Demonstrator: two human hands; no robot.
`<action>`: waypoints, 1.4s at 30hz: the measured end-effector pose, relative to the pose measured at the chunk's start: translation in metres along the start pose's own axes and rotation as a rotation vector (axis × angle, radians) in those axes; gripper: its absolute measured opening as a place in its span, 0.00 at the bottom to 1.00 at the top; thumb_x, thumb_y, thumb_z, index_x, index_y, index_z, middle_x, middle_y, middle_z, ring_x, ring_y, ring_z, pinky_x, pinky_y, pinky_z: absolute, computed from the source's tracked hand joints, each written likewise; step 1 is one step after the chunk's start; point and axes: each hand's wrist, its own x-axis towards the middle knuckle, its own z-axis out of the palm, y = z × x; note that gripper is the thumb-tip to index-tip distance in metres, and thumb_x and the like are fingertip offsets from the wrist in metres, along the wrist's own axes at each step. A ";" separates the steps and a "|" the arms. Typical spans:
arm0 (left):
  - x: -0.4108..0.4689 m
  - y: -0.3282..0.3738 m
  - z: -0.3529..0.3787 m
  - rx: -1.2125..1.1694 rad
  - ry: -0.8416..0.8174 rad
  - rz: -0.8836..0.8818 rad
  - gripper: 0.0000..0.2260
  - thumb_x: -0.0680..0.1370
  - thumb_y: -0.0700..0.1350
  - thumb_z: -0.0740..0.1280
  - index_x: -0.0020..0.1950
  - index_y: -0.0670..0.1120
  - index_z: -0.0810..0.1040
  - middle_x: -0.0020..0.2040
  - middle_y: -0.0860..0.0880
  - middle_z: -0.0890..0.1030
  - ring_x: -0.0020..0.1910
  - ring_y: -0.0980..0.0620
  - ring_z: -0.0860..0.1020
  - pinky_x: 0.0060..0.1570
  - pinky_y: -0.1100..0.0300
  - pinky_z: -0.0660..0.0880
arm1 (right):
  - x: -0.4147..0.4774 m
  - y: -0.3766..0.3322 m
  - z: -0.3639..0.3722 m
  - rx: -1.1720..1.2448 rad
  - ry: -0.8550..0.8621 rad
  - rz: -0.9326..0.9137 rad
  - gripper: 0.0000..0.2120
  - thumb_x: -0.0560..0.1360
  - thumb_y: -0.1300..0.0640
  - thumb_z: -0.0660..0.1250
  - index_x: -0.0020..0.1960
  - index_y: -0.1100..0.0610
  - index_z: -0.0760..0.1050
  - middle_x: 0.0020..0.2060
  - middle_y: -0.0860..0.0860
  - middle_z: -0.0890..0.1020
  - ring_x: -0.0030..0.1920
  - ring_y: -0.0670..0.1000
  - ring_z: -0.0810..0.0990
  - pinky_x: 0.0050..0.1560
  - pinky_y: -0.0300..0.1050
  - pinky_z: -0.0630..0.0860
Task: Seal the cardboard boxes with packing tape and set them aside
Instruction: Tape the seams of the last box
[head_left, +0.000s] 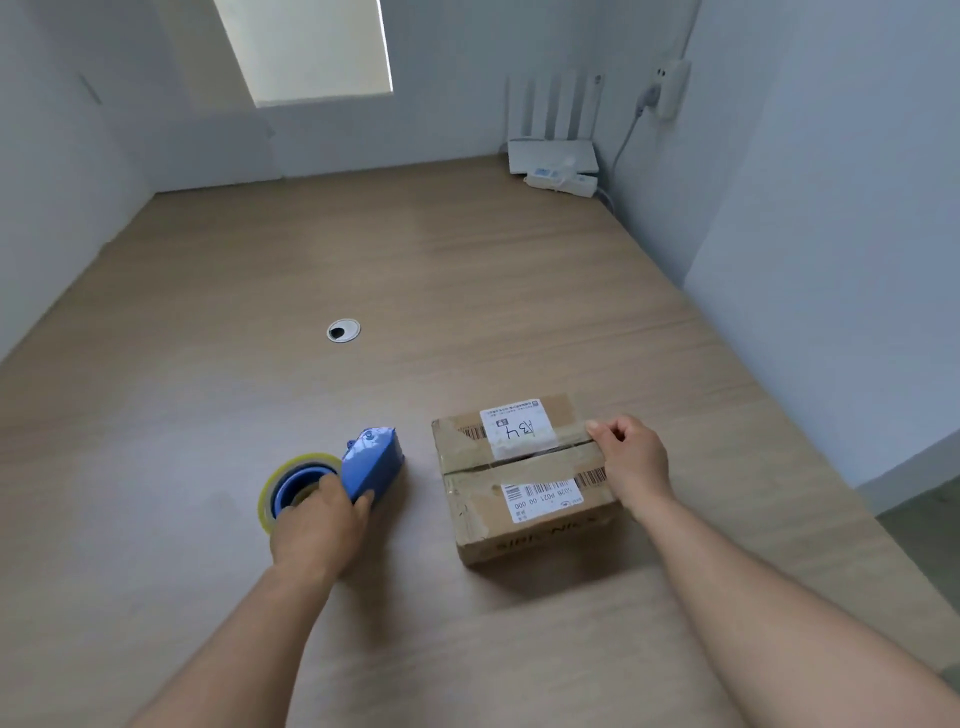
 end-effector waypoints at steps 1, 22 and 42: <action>-0.001 0.001 0.001 -0.001 0.003 0.000 0.15 0.80 0.57 0.56 0.52 0.45 0.68 0.50 0.46 0.81 0.48 0.44 0.79 0.42 0.56 0.70 | 0.000 -0.001 -0.001 -0.011 -0.002 -0.002 0.17 0.78 0.52 0.65 0.32 0.54 0.66 0.30 0.48 0.72 0.35 0.52 0.70 0.37 0.45 0.61; -0.036 0.094 -0.008 -0.276 -0.149 0.333 0.56 0.65 0.70 0.69 0.79 0.46 0.42 0.78 0.56 0.37 0.77 0.57 0.43 0.74 0.59 0.49 | -0.005 -0.030 0.010 -0.596 -0.164 -0.031 0.45 0.65 0.25 0.61 0.66 0.60 0.64 0.63 0.56 0.71 0.66 0.57 0.68 0.62 0.53 0.68; -0.023 0.152 0.005 -0.506 -0.034 -0.414 0.44 0.72 0.71 0.61 0.74 0.39 0.57 0.65 0.42 0.75 0.63 0.41 0.74 0.53 0.50 0.72 | 0.028 0.001 0.012 -0.234 -0.113 -0.139 0.13 0.80 0.49 0.59 0.42 0.57 0.66 0.42 0.51 0.71 0.48 0.57 0.73 0.44 0.47 0.65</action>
